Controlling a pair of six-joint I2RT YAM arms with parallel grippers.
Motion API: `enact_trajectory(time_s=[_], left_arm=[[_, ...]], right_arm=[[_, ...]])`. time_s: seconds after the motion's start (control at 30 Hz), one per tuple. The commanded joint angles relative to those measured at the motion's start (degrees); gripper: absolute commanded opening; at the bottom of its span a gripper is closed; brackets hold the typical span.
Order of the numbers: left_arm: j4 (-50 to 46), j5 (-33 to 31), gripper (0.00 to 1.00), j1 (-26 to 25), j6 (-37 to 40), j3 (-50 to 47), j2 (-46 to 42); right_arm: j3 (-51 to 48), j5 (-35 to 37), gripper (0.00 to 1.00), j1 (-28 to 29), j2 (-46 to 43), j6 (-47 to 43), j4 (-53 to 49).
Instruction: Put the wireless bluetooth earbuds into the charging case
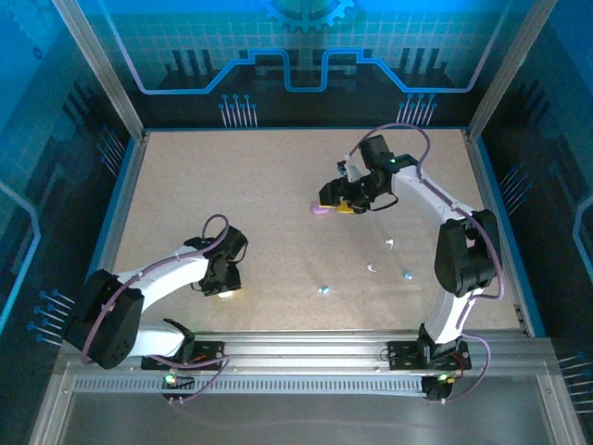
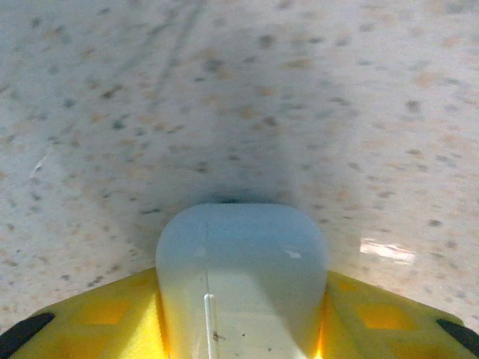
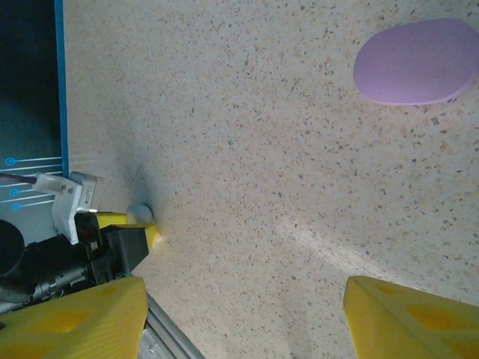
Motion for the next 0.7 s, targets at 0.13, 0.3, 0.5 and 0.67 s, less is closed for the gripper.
enact_trajectory(time_s=[0.13,0.3,0.5,0.67], left_arm=[[7.4,2.8,0.42,-9.3,16.4,11.5,-1.7],[13.0,12.7,0.42,-13.5,37.6,17.3,-3.1],[20.1,22.8,0.41,-13.8,58.4,17.6,-7.2],[22.9,23.4,0.42,-13.8,66.1,19.7,-7.5]], right_arm=[[-5.7,-3.8,0.7,-3.7,-7.2,3.9,5.0],[-8.7,-6.9,0.68,-7.9,-12.8,4.7,6.0],[-9.1,-12.5,0.65,-9.6,-18.0,2.9,4.1],[-8.5,-17.6,0.61,-7.8,-19.7,1.9,3.3]])
